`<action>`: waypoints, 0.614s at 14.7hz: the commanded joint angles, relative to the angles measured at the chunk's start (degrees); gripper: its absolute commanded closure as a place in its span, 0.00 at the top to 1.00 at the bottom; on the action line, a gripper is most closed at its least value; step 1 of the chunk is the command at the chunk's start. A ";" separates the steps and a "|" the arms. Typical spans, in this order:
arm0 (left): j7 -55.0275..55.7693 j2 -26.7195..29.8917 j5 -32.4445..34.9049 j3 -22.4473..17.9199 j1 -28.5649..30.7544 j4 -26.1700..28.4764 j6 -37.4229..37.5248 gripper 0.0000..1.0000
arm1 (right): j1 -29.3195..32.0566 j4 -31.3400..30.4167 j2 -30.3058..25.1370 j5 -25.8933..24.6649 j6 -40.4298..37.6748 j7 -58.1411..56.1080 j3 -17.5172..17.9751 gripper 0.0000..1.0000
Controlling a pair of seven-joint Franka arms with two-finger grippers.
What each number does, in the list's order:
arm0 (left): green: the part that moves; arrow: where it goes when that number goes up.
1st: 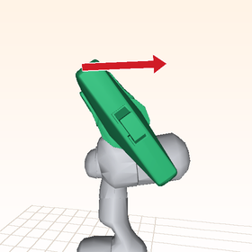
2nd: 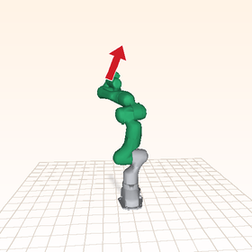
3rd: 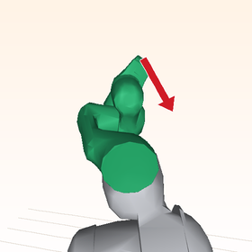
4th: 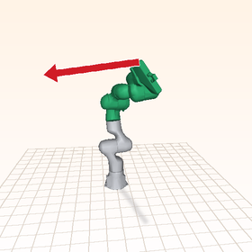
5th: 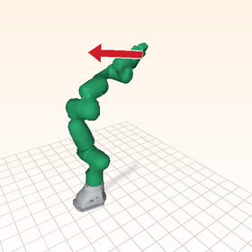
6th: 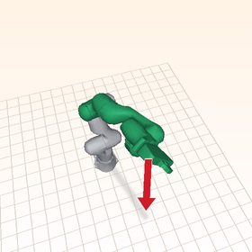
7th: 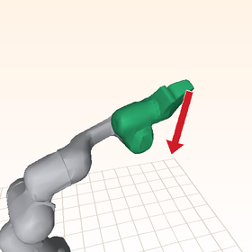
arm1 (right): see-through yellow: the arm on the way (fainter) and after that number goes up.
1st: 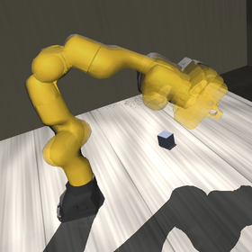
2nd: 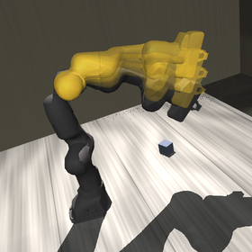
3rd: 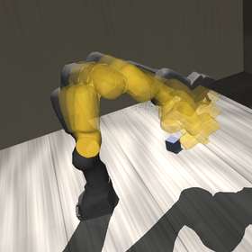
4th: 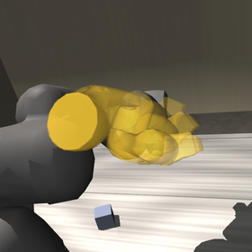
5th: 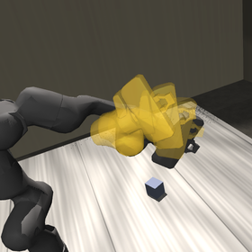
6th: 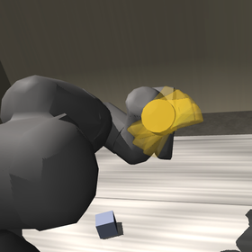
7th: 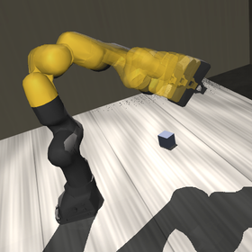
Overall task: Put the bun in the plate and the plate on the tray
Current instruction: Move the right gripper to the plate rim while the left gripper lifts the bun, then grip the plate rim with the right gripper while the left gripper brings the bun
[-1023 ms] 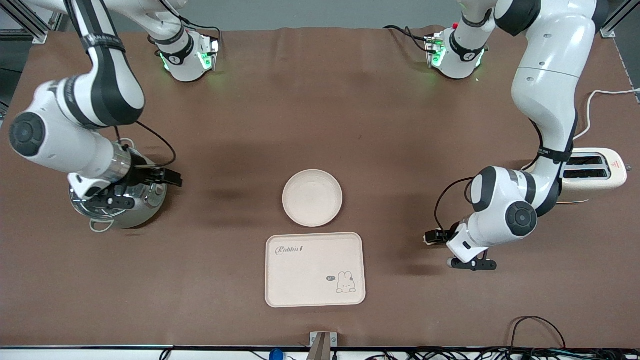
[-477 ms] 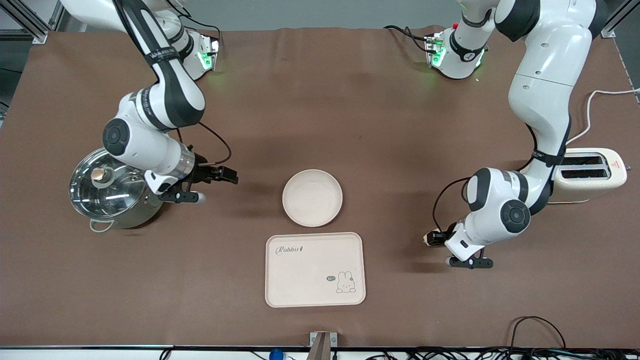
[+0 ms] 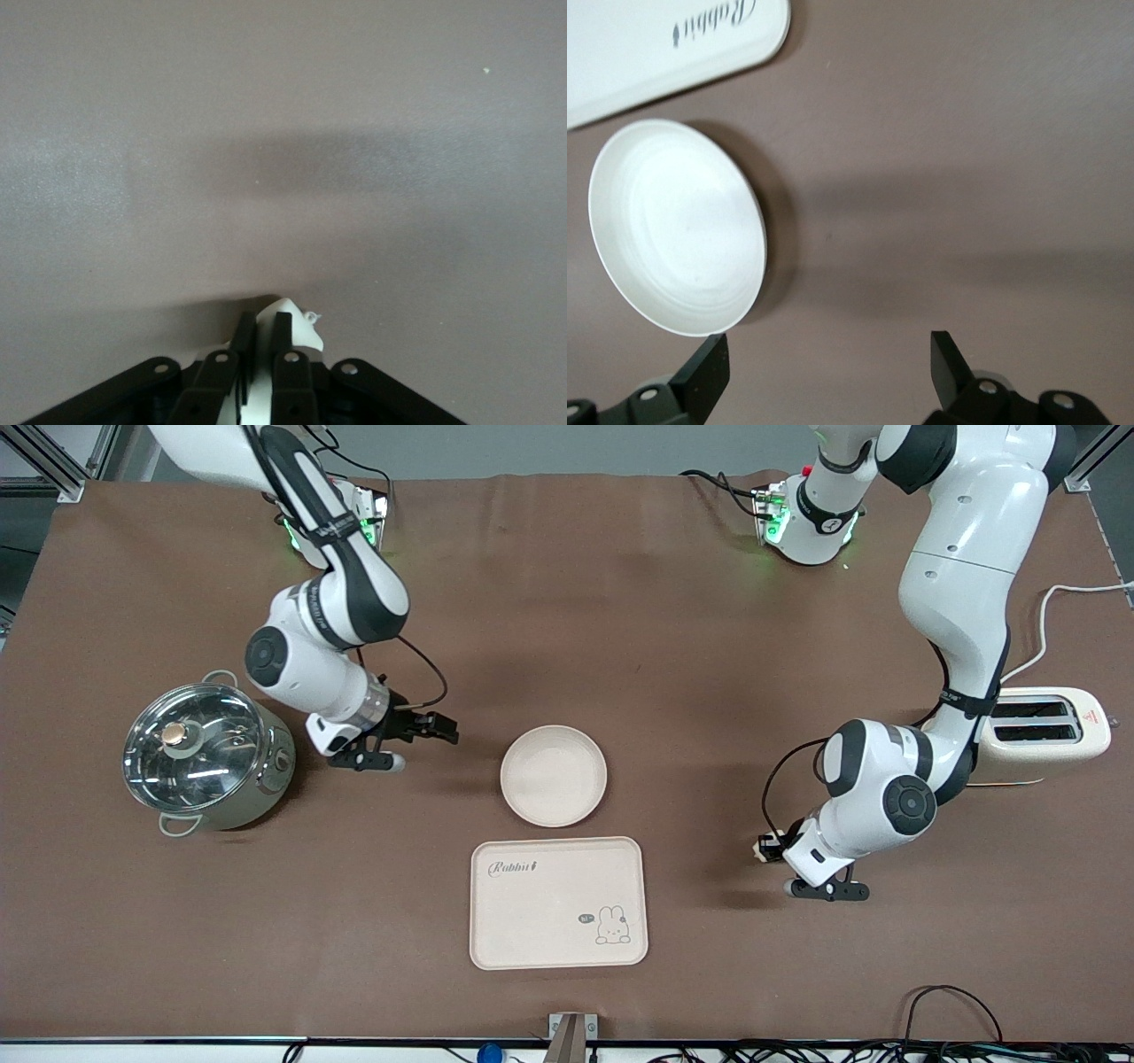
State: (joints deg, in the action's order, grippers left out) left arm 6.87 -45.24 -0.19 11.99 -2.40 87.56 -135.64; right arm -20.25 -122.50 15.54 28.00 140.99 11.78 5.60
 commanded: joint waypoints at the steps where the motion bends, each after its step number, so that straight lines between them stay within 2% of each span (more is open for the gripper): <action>1: 0.86 2.17 0.45 0.49 -0.15 0.94 0.63 0.00 | -2.68 -2.13 0.54 3.71 5.14 0.17 -0.41 1.00; 4: 1.64 3.05 0.19 0.84 -0.50 -2.30 6.50 0.00 | -5.58 -1.78 5.37 8.02 14.11 0.35 -0.41 1.00; 6: 8.47 3.93 0.45 3.46 -0.68 -5.37 12.82 0.00 | -8.22 -1.52 6.00 10.31 15.18 1.65 -0.50 1.00; 8: 17.34 3.93 0.98 6.37 -2.07 -6.35 15.31 0.00 | -8.49 -0.99 7.31 10.49 17.20 2.28 -0.50 0.99; 9: 21.21 4.11 1.06 6.55 -3.91 -6.44 15.49 0.00 | -9.01 -0.12 8.53 10.58 18.43 2.37 -0.50 0.97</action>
State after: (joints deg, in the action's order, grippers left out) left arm 20.43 -41.58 -0.18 17.60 -3.35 81.68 -121.88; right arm -28.34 -123.71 22.86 36.92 157.65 13.56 5.56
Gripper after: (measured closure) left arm 0.934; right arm 0.009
